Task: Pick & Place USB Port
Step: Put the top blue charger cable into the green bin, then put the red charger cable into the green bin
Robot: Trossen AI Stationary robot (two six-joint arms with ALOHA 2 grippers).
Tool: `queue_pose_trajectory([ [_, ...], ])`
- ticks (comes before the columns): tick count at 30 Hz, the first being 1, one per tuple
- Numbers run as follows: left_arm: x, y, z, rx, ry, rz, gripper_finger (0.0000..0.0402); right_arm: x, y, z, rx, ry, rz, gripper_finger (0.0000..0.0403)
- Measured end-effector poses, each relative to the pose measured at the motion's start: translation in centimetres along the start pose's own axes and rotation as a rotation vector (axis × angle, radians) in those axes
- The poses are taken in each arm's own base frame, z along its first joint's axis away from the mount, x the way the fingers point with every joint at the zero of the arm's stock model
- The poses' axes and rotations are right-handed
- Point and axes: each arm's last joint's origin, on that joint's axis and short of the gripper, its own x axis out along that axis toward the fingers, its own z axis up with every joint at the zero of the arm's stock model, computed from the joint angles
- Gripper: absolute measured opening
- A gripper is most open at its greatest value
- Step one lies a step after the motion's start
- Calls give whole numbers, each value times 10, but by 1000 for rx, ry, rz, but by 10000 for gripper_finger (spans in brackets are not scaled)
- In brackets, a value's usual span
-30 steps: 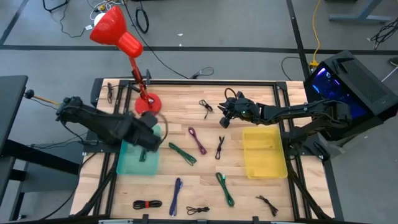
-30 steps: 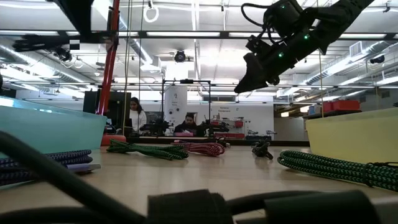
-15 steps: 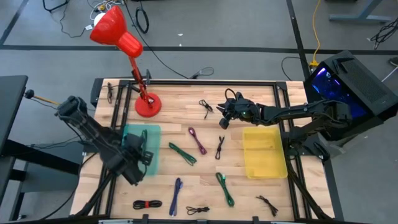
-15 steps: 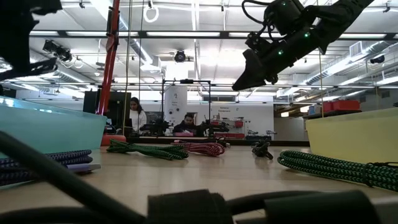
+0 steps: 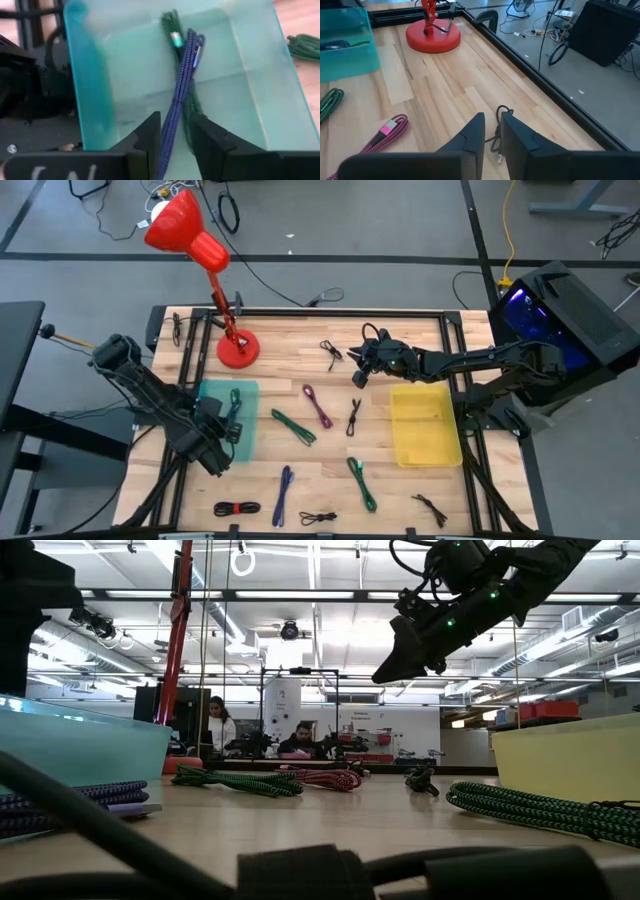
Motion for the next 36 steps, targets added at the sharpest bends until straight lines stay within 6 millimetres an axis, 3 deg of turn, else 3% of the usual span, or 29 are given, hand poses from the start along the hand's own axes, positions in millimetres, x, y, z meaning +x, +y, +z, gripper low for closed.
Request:
queue_pose_trajectory([
  [8, -13, -14, 11, 353, -317, -197, 132, 0, 0, 0, 2, -3, 0, 63],
  [13, -36, -43, 32, 654, -394, -260, 129, 0, 0, 1, 16, -8, 0, 63],
  [19, -40, -78, 59, 1004, -495, -306, 128, 0, 0, 3, 52, -27, 2, 63],
  [23, -27, -97, 78, 1202, -474, -326, 128, 0, 1, 3, 56, -30, 32, 63],
  [29, -2, -120, 104, 1325, -458, -350, 128, 0, 3, 4, 78, -32, 75, 63],
  [36, 39, -154, 116, 1524, -475, -351, 128, -1, 4, 8, 92, -71, 98, 63],
])
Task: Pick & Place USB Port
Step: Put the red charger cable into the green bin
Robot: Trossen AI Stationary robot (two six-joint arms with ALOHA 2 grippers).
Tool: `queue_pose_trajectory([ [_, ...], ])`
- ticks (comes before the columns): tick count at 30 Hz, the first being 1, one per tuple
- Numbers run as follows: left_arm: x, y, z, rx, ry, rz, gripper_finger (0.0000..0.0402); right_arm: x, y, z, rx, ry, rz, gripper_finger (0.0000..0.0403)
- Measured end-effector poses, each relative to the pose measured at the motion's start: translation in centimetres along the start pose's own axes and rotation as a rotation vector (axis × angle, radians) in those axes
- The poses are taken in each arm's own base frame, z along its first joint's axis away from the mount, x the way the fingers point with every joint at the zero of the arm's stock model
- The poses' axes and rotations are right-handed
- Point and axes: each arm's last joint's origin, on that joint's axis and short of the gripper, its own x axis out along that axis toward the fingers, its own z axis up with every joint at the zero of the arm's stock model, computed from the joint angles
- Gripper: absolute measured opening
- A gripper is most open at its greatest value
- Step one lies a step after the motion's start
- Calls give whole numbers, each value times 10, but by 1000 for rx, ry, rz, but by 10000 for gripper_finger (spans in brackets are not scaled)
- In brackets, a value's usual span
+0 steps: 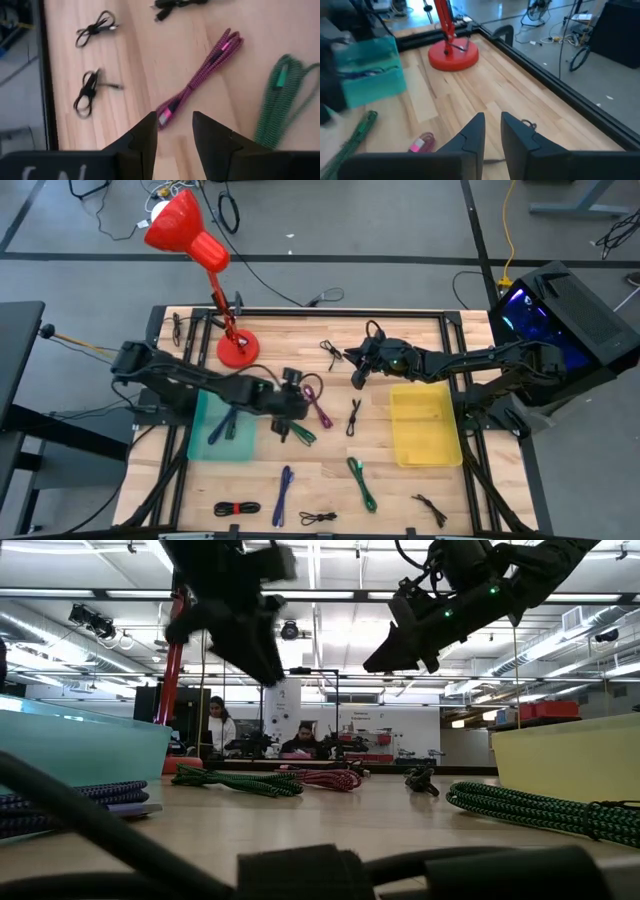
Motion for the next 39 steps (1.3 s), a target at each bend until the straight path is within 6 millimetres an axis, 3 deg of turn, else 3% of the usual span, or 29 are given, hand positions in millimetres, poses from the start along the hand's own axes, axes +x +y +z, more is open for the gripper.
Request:
queue_pose_trajectory([
  [5, 37, -7, -1, 136, 25, -97, 129, 0, 1, 0, 1, 0, 32, 63],
  [11, 59, -10, -1, 242, 31, -135, 129, 0, 1, 1, 2, -2, 42, 63],
  [19, 66, 0, -3, 253, 22, -126, 129, 0, 1, 2, 8, -12, 43, 63],
  [27, 87, 8, -11, 232, 38, -139, 129, 0, 2, 3, 11, -26, 45, 63],
  [39, 104, 2, -16, 260, 39, -199, 129, 0, 2, 3, 10, -23, 53, 63],
])
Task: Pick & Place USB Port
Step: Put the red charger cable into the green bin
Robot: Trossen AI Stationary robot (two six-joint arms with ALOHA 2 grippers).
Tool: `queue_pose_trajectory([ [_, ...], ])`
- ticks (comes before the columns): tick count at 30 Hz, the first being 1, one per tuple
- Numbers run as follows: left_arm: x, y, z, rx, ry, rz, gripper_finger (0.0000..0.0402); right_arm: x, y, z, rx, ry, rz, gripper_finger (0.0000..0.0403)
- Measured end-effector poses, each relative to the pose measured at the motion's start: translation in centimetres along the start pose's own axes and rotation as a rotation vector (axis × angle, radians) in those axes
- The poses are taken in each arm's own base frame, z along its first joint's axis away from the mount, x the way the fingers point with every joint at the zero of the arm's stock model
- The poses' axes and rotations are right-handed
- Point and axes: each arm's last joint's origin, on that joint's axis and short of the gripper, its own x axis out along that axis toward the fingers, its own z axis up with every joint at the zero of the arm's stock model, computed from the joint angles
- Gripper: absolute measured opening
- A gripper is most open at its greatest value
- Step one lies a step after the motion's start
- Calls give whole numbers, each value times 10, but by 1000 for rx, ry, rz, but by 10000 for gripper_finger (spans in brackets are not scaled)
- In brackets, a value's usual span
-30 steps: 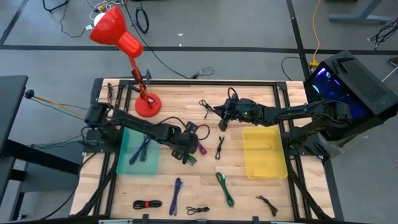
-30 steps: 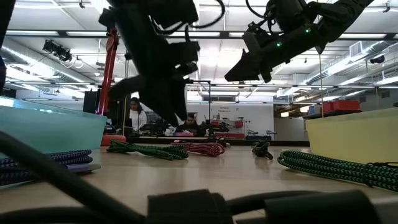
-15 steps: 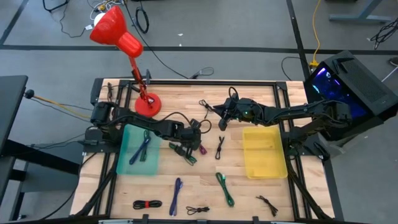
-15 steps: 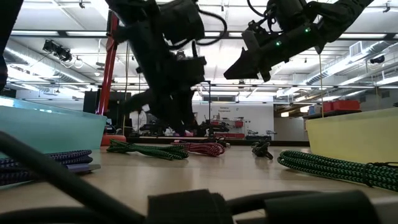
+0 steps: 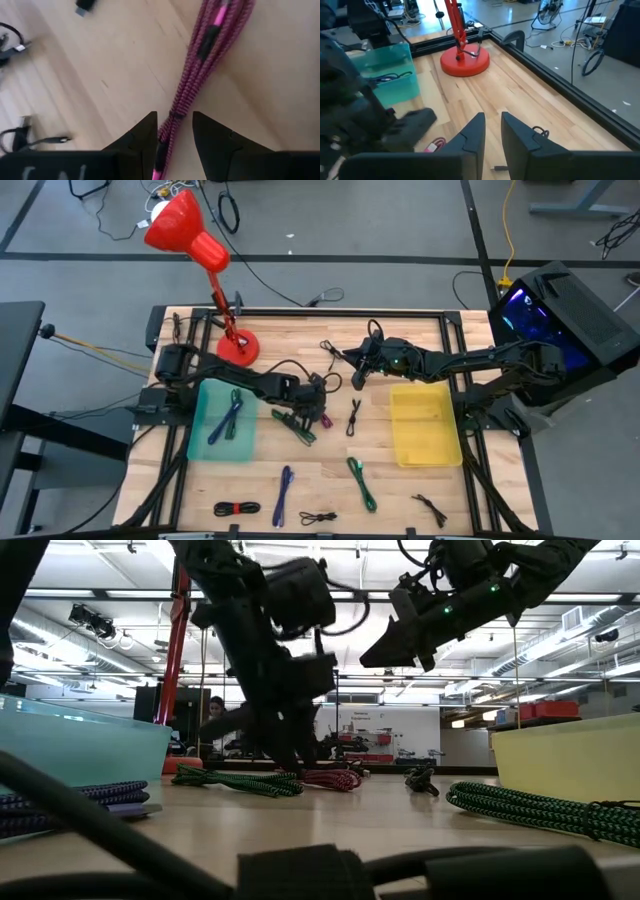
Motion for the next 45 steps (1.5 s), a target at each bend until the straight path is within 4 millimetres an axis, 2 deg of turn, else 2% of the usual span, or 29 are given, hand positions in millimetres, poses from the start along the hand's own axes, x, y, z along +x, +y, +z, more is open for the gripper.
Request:
queue_pose_trajectory([
  [7, 11, 3, -4, -20, 22, 27, 119, 0, 0, 0, 1, 4, 17, 63],
  [9, 12, 5, -5, -32, 19, 29, 94, 0, 0, 0, 1, 5, 17, 63],
  [12, 13, 7, -8, -84, 19, 13, 28, 0, 0, 0, 1, 6, 17, 63],
  [13, 14, 8, -9, -122, 20, 15, 20, 0, 0, -1, 1, 7, 17, 63],
  [16, 13, 10, -10, -231, 21, 28, 19, 0, 0, -1, -1, 13, 16, 63],
  [20, 2, 8, -10, -335, 33, 21, 19, 0, 0, -2, -11, 26, 13, 63],
  [26, -44, 15, -15, -626, 58, 33, 18, 0, -1, -5, -32, 47, -15, 63],
  [30, -83, 12, -19, -812, 78, 40, 18, 0, -3, -5, -54, 49, -77, 63],
  [39, -169, -15, -35, -1106, 115, 174, 18, 0, -4, -6, -66, 58, -82, 63],
  [45, -208, -48, -51, -1346, 128, 329, 17, 0, -4, -6, -77, 62, -88, 63],
])
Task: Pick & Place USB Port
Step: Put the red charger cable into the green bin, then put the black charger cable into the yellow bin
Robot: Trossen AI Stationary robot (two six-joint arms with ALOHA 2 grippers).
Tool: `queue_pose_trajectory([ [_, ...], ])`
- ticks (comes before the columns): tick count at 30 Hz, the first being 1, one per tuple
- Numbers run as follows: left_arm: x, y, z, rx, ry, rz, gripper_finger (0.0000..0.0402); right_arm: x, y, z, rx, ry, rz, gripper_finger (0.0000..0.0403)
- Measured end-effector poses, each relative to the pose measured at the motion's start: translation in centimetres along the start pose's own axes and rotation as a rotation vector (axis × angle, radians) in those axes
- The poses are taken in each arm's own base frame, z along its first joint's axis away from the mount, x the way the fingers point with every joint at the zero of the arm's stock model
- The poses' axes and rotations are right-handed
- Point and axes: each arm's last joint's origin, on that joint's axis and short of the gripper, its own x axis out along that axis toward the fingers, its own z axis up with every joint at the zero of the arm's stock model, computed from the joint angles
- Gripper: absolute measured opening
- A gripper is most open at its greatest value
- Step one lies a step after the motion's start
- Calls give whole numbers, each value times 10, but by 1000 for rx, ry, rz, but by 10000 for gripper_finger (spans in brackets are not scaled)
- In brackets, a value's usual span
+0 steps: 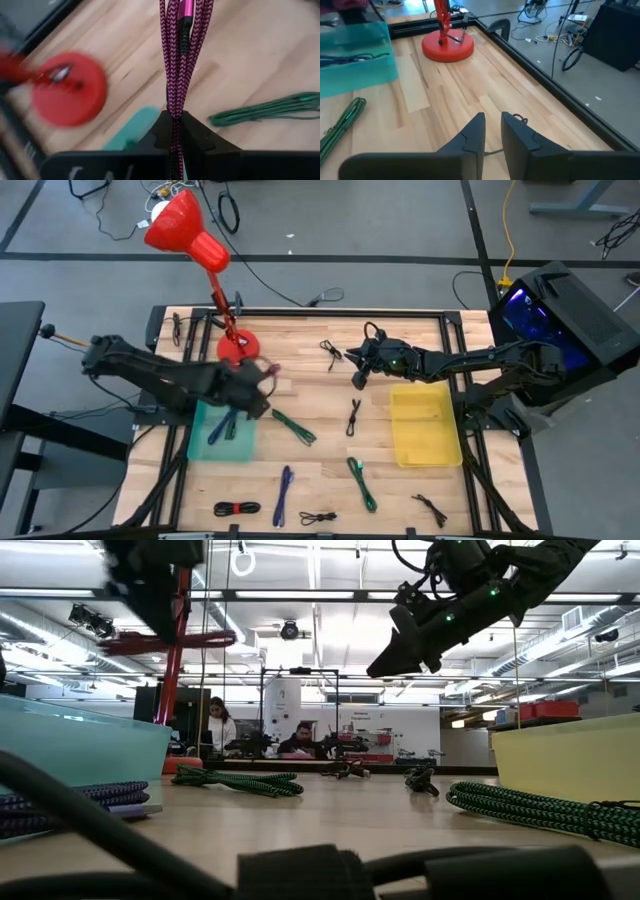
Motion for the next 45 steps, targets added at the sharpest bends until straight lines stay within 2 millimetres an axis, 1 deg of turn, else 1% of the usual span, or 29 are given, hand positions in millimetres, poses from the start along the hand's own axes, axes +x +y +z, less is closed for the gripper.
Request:
queue_pose_trajectory([
  [3, -9, 4, -24, -104, -10, 38, 17, 0, -1, -1, -3, 6, -18, 63],
  [6, -10, 6, -49, -199, 5, 77, 17, 0, -1, -1, -4, 12, -23, 63],
  [10, -6, 5, -82, -327, 12, 74, 17, 0, -1, -1, -5, 11, -23, 63],
  [13, -1, 6, -105, -438, -15, 54, 17, 0, -1, -1, -5, 11, -23, 63],
  [16, 4, 7, -122, -508, -32, 28, 17, 0, -1, -1, -5, 11, -23, 63],
  [19, 10, 9, -134, -532, 35, 43, 17, 0, -1, -1, -5, 11, -23, 63],
  [24, 18, 5, -138, -571, 45, -8, 17, 0, -1, -1, -1, 11, -23, 63],
  [28, 20, 5, -140, -567, 38, -20, 22, 0, -1, -1, 4, 10, -23, 63],
  [35, 20, 5, -140, -527, 53, -18, 84, 0, -1, -1, 18, 11, -20, 63],
  [39, 20, 5, -140, -495, 54, -16, 107, 0, -1, -1, 19, 11, -20, 63],
  [42, 20, 6, -139, -452, 4, -21, 117, 0, -1, -1, 19, 10, -24, 63],
  [45, 20, 9, -134, -395, -122, -18, 120, 1, -4, -1, 22, 9, -51, 63],
])
